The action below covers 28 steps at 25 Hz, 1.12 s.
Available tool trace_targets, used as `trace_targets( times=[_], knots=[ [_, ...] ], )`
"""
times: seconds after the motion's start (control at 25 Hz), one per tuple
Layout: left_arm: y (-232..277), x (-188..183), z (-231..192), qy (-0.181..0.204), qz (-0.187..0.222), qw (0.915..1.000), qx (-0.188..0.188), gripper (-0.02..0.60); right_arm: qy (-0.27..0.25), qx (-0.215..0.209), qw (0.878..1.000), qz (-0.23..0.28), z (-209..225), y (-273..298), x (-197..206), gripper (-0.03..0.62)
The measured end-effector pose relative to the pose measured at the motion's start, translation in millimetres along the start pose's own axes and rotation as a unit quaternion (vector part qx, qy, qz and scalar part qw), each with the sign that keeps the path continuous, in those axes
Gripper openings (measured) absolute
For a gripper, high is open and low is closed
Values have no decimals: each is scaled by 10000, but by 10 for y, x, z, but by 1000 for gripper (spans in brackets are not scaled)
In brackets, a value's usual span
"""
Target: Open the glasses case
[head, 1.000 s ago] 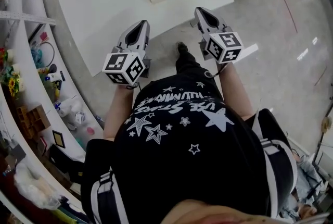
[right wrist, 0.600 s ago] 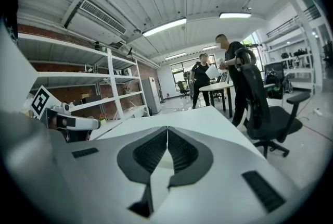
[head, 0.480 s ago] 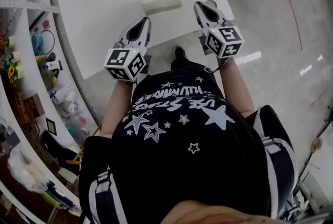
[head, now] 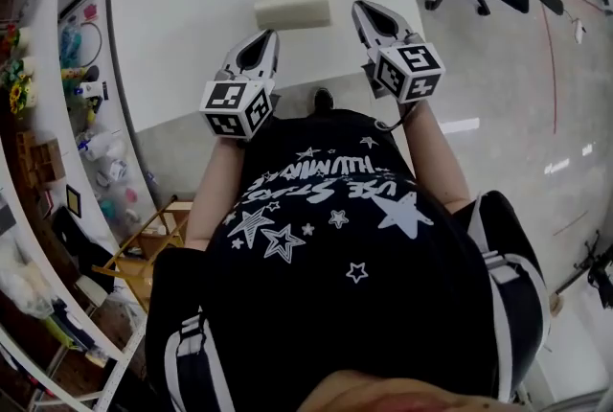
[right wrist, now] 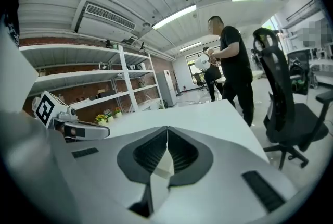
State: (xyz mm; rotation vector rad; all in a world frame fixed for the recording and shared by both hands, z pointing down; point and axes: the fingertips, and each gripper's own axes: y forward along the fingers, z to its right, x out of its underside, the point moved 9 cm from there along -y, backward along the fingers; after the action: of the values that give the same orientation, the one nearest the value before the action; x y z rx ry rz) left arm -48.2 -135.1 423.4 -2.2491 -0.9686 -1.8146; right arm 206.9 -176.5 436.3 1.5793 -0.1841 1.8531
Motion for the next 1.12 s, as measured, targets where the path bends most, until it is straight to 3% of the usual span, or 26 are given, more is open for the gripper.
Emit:
trace_targets(
  times=[0.52,1.12],
  knots=[
    [376,342,-246,30,-798,9946,-660,12,-363,-638,9956,-575,-58,530,163,9],
    [684,549,-462,-160,-1635,9835,-752,12,-531,-605,9914,-1031,-11,781,261,9]
  ],
)
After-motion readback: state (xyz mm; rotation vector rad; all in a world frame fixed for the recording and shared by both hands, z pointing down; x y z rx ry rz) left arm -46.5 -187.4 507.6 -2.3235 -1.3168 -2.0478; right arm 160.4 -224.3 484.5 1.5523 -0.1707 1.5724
